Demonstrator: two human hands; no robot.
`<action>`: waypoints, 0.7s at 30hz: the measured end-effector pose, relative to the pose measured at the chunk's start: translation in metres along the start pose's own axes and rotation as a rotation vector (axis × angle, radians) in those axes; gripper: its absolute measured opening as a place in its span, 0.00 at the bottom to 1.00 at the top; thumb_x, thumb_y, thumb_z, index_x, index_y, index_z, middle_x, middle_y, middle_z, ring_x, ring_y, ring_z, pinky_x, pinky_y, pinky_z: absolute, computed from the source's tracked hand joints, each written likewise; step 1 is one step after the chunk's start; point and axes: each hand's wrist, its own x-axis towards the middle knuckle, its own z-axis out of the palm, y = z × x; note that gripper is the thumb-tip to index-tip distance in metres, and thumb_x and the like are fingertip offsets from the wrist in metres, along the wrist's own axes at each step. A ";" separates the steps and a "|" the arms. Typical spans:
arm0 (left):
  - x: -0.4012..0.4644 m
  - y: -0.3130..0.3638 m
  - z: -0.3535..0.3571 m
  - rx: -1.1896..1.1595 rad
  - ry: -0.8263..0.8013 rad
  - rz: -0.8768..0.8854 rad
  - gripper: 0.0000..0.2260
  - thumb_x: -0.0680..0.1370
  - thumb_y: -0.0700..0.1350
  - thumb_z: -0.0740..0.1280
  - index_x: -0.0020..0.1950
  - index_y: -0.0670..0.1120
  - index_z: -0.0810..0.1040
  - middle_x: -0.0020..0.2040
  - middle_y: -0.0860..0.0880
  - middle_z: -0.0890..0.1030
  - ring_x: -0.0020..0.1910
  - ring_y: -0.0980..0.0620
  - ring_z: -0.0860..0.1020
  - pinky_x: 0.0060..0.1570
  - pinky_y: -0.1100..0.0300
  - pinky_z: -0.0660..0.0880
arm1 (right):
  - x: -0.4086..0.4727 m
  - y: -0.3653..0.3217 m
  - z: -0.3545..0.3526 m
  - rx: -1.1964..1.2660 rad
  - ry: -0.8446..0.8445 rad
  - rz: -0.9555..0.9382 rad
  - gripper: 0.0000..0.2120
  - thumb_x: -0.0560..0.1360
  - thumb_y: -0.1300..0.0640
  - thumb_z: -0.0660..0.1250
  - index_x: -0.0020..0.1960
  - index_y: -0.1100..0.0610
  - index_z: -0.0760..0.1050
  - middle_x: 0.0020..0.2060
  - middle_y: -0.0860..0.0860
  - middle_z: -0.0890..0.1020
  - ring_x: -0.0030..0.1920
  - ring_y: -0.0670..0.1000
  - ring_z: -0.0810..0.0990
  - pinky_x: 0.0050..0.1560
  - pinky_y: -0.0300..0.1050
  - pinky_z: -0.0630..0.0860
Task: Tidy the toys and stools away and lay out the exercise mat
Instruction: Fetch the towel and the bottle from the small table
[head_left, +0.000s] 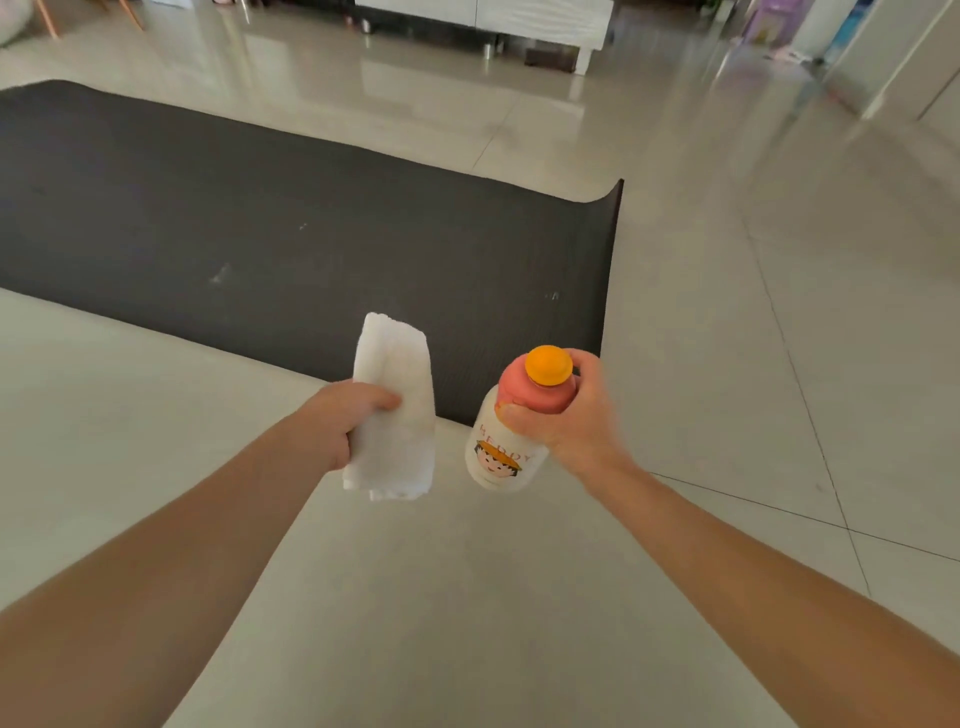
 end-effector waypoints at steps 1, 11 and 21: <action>0.002 0.002 0.000 0.008 0.001 0.018 0.14 0.74 0.38 0.68 0.59 0.42 0.74 0.54 0.42 0.78 0.53 0.41 0.76 0.54 0.48 0.72 | 0.000 0.003 0.002 -0.008 0.011 0.003 0.32 0.58 0.53 0.79 0.56 0.42 0.65 0.47 0.39 0.75 0.49 0.46 0.77 0.53 0.54 0.78; 0.006 0.004 -0.035 0.050 -0.034 0.026 0.13 0.73 0.38 0.68 0.58 0.42 0.75 0.52 0.43 0.80 0.49 0.42 0.78 0.54 0.47 0.73 | -0.011 0.030 0.029 -0.103 0.034 0.114 0.32 0.61 0.54 0.78 0.56 0.45 0.62 0.46 0.39 0.72 0.51 0.49 0.75 0.53 0.52 0.77; 0.008 0.007 -0.039 0.006 -0.047 0.016 0.18 0.72 0.39 0.71 0.61 0.41 0.75 0.57 0.42 0.80 0.56 0.41 0.77 0.60 0.42 0.72 | -0.001 0.038 0.040 -0.122 0.142 0.145 0.32 0.62 0.55 0.77 0.55 0.45 0.59 0.48 0.44 0.71 0.51 0.49 0.73 0.53 0.51 0.76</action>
